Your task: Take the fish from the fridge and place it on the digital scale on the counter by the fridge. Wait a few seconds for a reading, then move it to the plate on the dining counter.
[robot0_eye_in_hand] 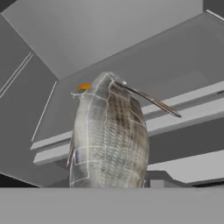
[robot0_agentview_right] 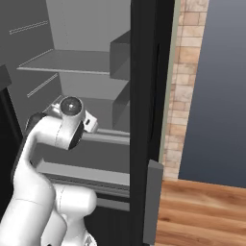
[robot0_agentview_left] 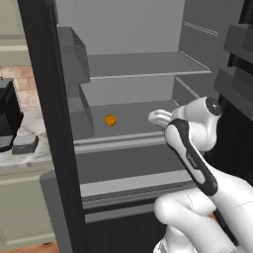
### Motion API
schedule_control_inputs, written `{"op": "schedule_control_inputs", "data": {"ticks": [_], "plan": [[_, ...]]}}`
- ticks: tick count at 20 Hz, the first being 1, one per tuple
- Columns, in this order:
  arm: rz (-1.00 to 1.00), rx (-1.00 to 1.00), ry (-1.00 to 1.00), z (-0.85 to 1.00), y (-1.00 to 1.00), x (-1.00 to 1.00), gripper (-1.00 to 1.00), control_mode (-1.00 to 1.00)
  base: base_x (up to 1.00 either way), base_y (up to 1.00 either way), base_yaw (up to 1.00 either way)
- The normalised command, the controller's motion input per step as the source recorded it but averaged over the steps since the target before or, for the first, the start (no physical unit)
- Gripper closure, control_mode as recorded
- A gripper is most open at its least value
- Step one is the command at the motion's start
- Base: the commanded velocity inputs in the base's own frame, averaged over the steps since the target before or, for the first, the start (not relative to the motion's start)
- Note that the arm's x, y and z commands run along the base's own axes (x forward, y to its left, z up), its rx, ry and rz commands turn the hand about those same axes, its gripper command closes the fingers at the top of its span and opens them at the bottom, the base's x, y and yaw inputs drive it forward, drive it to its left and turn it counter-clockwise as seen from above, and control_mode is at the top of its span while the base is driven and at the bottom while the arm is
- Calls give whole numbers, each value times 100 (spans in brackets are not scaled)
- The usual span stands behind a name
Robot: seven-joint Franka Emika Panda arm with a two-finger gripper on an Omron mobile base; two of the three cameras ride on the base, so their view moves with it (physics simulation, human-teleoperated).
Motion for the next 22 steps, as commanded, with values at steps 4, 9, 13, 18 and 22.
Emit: {"op": "schedule_control_inputs", "data": {"ticks": [4, 9, 13, 18, 22], "plan": [[11, 1, 12, 100, 0, -100, 100, -100, 0, 0, 0], [5, -4, 12, 78, 0, -100, 100, -100, 0, 0, 0], [0, -19, 15, 34, 9, -76, 100, -100, 0, 0, 0], [0, -34, 7, 4, 1, -55, 100, -100, 0, 0, 0], [0, -38, 10, -1, 0, -22, 100, -100, 0, 0, 0]]}}
